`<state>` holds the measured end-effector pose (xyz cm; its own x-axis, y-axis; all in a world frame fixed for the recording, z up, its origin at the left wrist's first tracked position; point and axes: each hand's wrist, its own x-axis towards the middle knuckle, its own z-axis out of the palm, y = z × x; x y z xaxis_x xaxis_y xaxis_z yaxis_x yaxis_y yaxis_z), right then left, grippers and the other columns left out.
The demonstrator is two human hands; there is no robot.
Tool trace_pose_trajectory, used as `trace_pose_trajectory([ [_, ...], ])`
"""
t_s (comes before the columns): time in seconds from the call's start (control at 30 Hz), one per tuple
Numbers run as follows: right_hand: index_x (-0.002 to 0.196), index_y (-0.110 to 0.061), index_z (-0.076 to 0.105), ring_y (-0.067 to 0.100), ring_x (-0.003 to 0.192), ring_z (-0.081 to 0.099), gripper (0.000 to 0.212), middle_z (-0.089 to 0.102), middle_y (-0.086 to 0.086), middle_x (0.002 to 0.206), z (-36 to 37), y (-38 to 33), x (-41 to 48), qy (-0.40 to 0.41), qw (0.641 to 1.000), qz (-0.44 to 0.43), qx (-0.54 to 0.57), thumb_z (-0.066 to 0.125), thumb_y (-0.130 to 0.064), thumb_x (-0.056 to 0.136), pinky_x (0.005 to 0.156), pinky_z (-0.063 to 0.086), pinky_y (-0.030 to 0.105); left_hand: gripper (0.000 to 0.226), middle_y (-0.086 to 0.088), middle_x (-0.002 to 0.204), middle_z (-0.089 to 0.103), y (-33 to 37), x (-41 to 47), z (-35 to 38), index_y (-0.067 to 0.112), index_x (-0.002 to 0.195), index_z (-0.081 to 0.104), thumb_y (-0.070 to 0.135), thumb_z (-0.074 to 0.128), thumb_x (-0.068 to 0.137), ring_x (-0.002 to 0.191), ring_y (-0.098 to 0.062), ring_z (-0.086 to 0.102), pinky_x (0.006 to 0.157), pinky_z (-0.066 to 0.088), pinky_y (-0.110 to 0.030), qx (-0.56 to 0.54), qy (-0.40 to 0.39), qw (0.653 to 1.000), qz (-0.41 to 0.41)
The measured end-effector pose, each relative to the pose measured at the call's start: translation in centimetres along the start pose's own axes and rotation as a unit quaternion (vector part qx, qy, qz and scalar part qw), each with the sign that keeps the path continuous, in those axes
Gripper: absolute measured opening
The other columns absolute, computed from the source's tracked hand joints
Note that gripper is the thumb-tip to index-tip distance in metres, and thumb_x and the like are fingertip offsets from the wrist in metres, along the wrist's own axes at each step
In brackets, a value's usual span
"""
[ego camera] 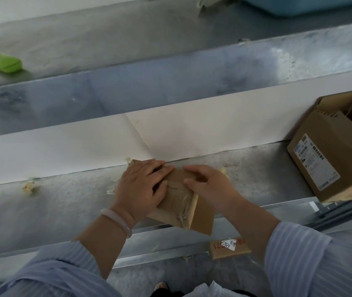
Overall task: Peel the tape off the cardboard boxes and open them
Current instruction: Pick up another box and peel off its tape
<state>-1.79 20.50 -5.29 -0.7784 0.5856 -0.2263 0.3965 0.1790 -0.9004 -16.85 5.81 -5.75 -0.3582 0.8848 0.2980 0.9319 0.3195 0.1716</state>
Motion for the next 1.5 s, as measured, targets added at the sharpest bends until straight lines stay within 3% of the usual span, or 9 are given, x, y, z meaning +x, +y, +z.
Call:
trace_pose_trajectory([
  [0.27, 0.132, -0.030, 0.059, 0.011, 0.124, 0.048, 0.038, 0.055, -0.009, 0.134, 0.3, -1.2, 0.5, 0.024, 0.958, -0.149, -0.245, 0.049, -0.017, 0.098, 0.103, 0.031, 0.019, 0.056, -0.007, 0.142, 0.044, -0.4, -1.4, -1.6, 0.020, 0.143, 0.043, 0.044, 0.048, 0.092, 0.131, -0.028, 0.040, 0.110, 0.031, -0.049, 0.052, 0.085, 0.985, -0.141],
  [0.37, 0.132, -0.026, 0.061, 0.020, 0.128, 0.047, 0.046, 0.055, -0.006, 0.139, 0.4, -2.2, 0.4, 0.015, 0.908, -0.230, -0.350, 0.049, -0.005, 0.093, 0.108, 0.028, 0.026, 0.074, -0.006, 0.148, 0.034, -2.7, -2.8, -3.3, 0.020, 0.149, 0.029, 0.052, 0.057, 0.088, 0.131, -0.024, 0.038, 0.108, 0.036, -0.042, -0.129, 0.022, 0.912, -0.389],
  [0.43, 0.135, -0.028, 0.057, 0.017, 0.131, 0.044, 0.050, 0.052, -0.009, 0.142, 0.9, -3.3, 0.4, -0.030, 0.886, -0.239, -0.395, 0.047, -0.006, 0.092, 0.111, 0.026, 0.027, 0.063, 0.002, 0.134, 0.054, -4.0, -3.5, -4.1, 0.023, 0.136, 0.052, 0.054, 0.065, 0.082, 0.112, -0.014, 0.055, 0.098, 0.046, -0.035, -0.282, -0.029, 0.847, -0.448],
  [0.53, 0.142, -0.030, 0.048, 0.014, 0.130, 0.042, 0.044, 0.048, -0.010, 0.144, 1.9, -4.3, 0.4, -0.020, 0.880, -0.228, -0.416, 0.037, -0.029, 0.099, 0.113, 0.026, 0.029, 0.014, 0.012, 0.092, 0.074, -4.7, -4.5, -4.6, 0.038, 0.092, 0.072, 0.044, 0.073, 0.079, 0.088, -0.008, 0.069, 0.088, 0.056, -0.039, -0.350, 0.002, 0.831, -0.433],
  [0.67, 0.150, -0.033, 0.028, 0.024, 0.140, 0.030, 0.084, 0.031, 0.002, 0.151, 4.3, -4.2, -0.1, -0.047, 0.841, -0.211, -0.496, 0.016, -0.078, 0.080, 0.120, 0.017, 0.046, 0.002, 0.013, 0.076, 0.074, -4.4, -4.8, -5.3, 0.038, 0.079, 0.072, 0.038, 0.074, 0.081, 0.075, -0.007, 0.070, 0.082, 0.058, -0.034, -0.321, 0.014, 0.846, -0.425],
  [0.97, 0.135, -0.027, 0.056, 0.030, 0.124, 0.052, 0.079, 0.055, 0.012, 0.133, 6.1, -2.5, 0.1, -0.014, 0.817, -0.230, -0.528, 0.043, -0.074, 0.072, 0.106, 0.038, 0.054, 0.010, 0.016, 0.077, 0.066, -3.7, -4.3, -6.2, 0.028, 0.080, 0.071, 0.032, 0.066, 0.087, 0.073, 0.001, 0.058, 0.063, 0.039, -0.008, -0.147, 0.049, 0.918, -0.366],
  [1.17, 0.142, -0.031, 0.047, 0.029, 0.134, 0.044, 0.082, 0.048, 0.010, 0.143, 5.9, -2.4, 0.1, -0.022, 0.818, -0.227, -0.527, 0.037, -0.076, 0.074, 0.113, 0.022, 0.050, 0.008, 0.013, 0.081, 0.066, -4.0, -2.7, -4.2, 0.028, 0.081, 0.065, 0.027, 0.073, 0.083, 0.075, -0.009, 0.062, 0.061, 0.043, -0.018, -0.263, 0.084, 0.868, -0.413],
  [1.3, 0.145, -0.032, 0.043, 0.027, 0.140, 0.036, 0.082, 0.042, 0.009, 0.149, 5.8, -2.4, 0.0, -0.021, 0.825, -0.231, -0.516, 0.036, -0.075, 0.075, 0.116, 0.013, 0.048, 0.044, 0.002, 0.098, 0.063, -5.1, -2.3, -4.3, 0.018, 0.112, 0.051, 0.029, 0.078, 0.079, 0.087, -0.018, 0.064, 0.076, 0.058, -0.037, -0.374, 0.044, 0.801, -0.465],
  [1.5, 0.142, -0.032, 0.047, 0.028, 0.136, 0.042, 0.081, 0.048, 0.009, 0.143, 5.9, -2.7, -0.2, -0.030, 0.824, -0.219, -0.521, 0.038, -0.075, 0.075, 0.115, 0.020, 0.049, 0.013, 0.011, 0.088, 0.072, -5.5, -2.0, -4.7, 0.022, 0.095, 0.076, 0.027, 0.073, 0.083, 0.085, -0.006, 0.065, 0.084, 0.053, -0.026, -0.265, 0.005, 0.884, -0.384],
])
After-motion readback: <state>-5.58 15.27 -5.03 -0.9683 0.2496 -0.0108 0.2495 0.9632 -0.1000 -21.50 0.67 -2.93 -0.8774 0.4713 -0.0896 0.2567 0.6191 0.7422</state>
